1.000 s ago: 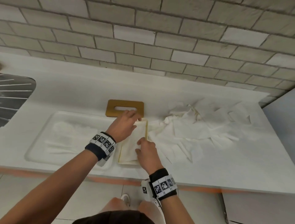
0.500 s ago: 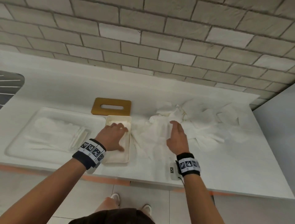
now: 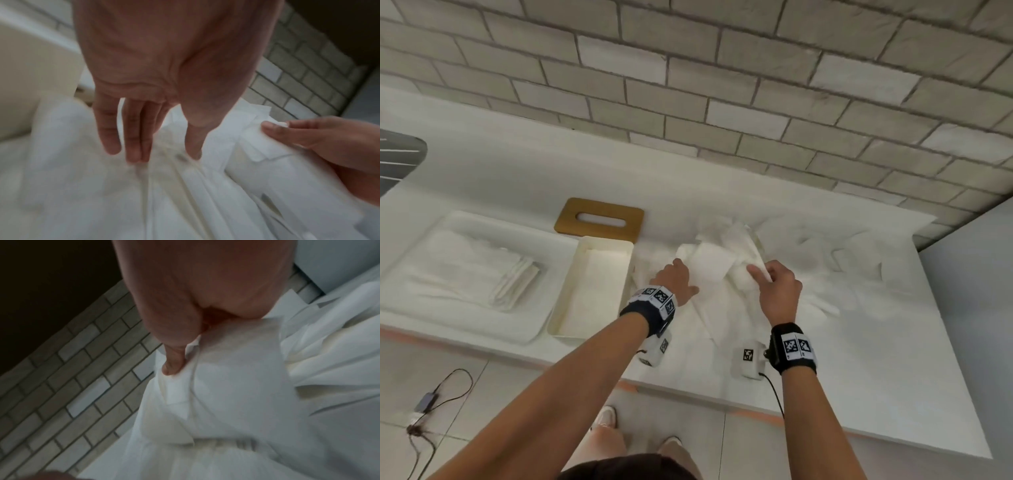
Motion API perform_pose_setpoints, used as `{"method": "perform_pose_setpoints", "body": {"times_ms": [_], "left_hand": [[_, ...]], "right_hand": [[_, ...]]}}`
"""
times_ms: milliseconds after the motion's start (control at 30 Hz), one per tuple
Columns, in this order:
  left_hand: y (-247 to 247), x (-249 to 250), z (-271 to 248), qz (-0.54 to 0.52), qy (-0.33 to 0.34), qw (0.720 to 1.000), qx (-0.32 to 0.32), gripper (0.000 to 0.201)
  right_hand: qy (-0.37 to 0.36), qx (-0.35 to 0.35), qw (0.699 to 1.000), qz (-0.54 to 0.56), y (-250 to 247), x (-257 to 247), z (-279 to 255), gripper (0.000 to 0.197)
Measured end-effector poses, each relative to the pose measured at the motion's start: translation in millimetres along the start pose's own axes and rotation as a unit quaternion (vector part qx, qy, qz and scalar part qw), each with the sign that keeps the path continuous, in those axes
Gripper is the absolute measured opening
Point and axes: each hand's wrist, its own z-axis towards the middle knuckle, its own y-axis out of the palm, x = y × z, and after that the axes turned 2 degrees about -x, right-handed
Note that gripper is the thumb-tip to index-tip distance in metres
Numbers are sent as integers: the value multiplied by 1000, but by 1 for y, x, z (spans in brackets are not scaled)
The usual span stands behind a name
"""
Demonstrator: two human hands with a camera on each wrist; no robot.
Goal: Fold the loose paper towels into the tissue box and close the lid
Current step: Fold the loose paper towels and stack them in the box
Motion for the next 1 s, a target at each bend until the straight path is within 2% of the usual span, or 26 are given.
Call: {"method": "perform_pose_setpoints", "body": {"times_ms": [67,100,167,233,300,367,433,500,600,733,800,900,1000], "left_hand": [[6,1,5,-51,-11,999,-10,90],[8,1,8,-75,-12,997,-3,83],[8,0,12,-106,-5,994,33,58],[3,2,12,-115,2,991,69,33],[-5,2,11,-122,11,988,95,21],[-13,3,10,-140,39,982,120,15],[-22,4,7,-195,96,964,154,9],[-34,5,4,-253,151,937,186,12],[-60,8,-6,-316,186,908,204,14],[-101,8,-25,-355,251,868,239,15],[-121,3,-39,-355,280,855,253,16],[-147,-14,-57,-337,317,846,267,15],[-166,-45,-73,-341,305,850,262,27]], "right_hand": [[-3,2,1000,25,-10,5,4,34],[2,-4,1000,29,-15,6,5,29],[27,-16,999,27,-21,13,7,22],[74,-27,997,-10,-27,27,8,24],[131,-50,988,-67,-32,43,8,31],[160,-61,982,-83,-38,52,5,33],[158,-35,986,-38,-49,43,-1,31],[136,2,990,41,-63,23,-5,28],[67,39,991,110,-84,-24,-4,30],[6,36,974,226,-102,-95,-1,32],[-25,36,983,180,-98,-116,5,36],[-36,38,998,31,-75,-127,14,32],[-54,4,998,22,-43,-129,13,20]]}}
